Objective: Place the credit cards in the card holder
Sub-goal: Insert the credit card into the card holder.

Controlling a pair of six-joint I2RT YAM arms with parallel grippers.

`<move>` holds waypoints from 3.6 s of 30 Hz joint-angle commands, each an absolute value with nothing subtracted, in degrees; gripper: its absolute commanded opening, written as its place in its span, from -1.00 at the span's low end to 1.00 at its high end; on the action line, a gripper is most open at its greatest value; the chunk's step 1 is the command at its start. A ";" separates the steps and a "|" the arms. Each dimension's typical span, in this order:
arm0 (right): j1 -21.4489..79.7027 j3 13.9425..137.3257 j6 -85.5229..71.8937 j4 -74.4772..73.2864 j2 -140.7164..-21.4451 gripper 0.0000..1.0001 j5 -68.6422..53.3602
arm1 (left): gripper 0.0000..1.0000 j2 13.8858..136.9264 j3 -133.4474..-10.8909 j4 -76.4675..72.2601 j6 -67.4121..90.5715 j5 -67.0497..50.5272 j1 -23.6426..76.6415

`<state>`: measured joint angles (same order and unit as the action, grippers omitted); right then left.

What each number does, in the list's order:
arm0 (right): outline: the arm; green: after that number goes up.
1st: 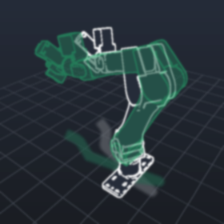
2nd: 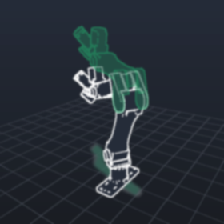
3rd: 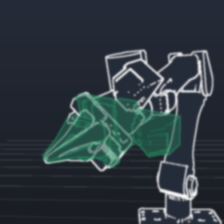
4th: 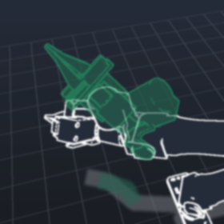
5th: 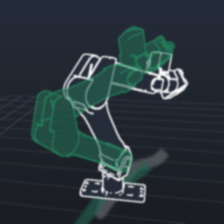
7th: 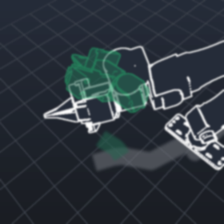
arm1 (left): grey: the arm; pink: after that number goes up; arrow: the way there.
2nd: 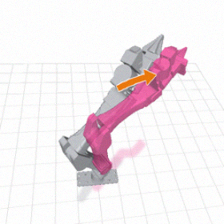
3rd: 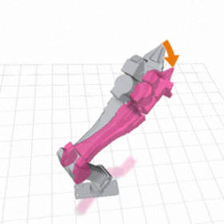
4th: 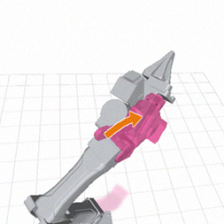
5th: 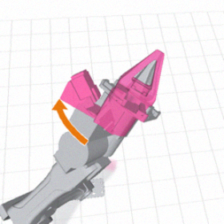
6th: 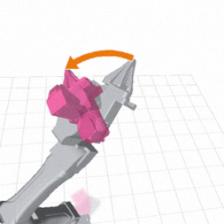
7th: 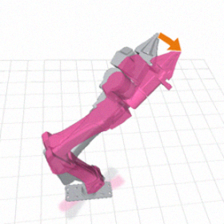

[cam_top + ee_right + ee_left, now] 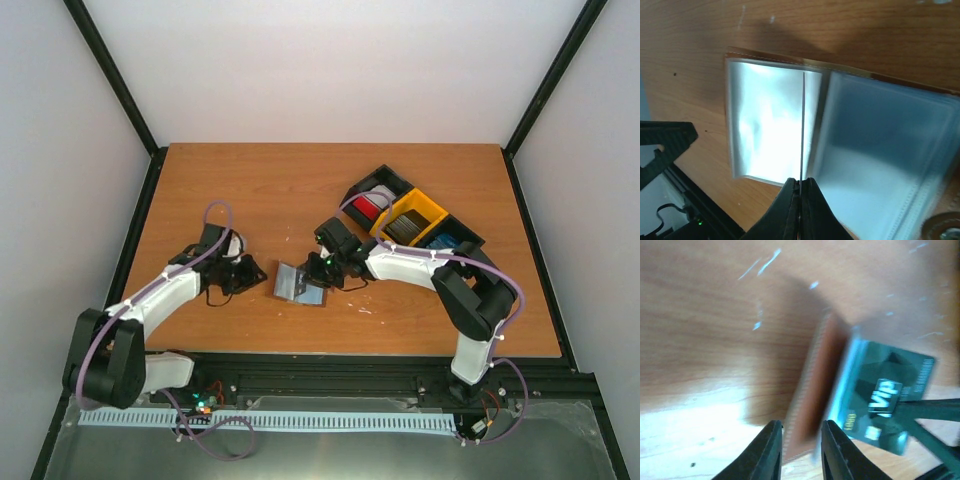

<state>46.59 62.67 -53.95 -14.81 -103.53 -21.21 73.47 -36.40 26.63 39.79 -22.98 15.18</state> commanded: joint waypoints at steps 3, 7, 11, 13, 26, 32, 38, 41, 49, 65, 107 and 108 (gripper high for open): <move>46.04 63.58 -52.10 -11.32 -102.39 -0.94 -23.60 | -0.39 66.82 -39.61 22.31 37.38 -27.24 15.38; 44.38 61.27 -50.97 -7.44 -99.95 -0.94 -26.22 | -0.05 65.31 -38.49 17.44 36.99 -33.76 15.30; 41.73 56.54 -50.29 2.60 -95.63 -0.94 -34.32 | 0.22 65.43 -37.96 12.14 38.44 -43.08 15.30; 40.46 54.43 -50.72 7.23 -93.41 -0.94 -37.98 | 0.32 65.54 -37.45 9.78 38.99 -47.21 15.29; 39.46 48.26 -56.45 24.64 -88.35 -0.94 -47.38 | -0.05 68.69 -36.47 0.54 42.48 -60.27 15.29; 39.46 46.57 -56.75 26.54 -88.08 -0.95 -48.46 | -0.73 67.30 -35.17 -1.93 44.30 -60.34 14.21; 39.46 46.09 -54.21 22.23 -87.20 -0.37 -46.64 | -0.99 66.60 -34.24 -2.53 44.01 -60.01 13.62; 39.46 46.86 -50.53 13.95 -86.18 0.00 -41.68 | -0.99 67.03 -34.79 1.91 40.92 -57.57 13.62; 43.57 56.58 -41.95 -15.33 -92.31 -0.14 -24.23 | -0.99 73.24 -36.41 14.65 32.82 -51.07 14.24; 47.48 67.14 -42.77 -36.11 -103.71 -0.19 -6.62 | -0.99 86.88 -40.65 18.33 26.89 -46.52 16.57; 47.90 68.73 -41.00 -32.92 -109.58 -0.13 -11.52 | -0.99 93.86 -42.41 16.42 22.19 -48.43 17.05; 47.90 68.69 -40.98 -32.81 -109.66 -0.13 -11.69 | -0.99 93.99 -42.11 15.98 22.44 -48.43 16.98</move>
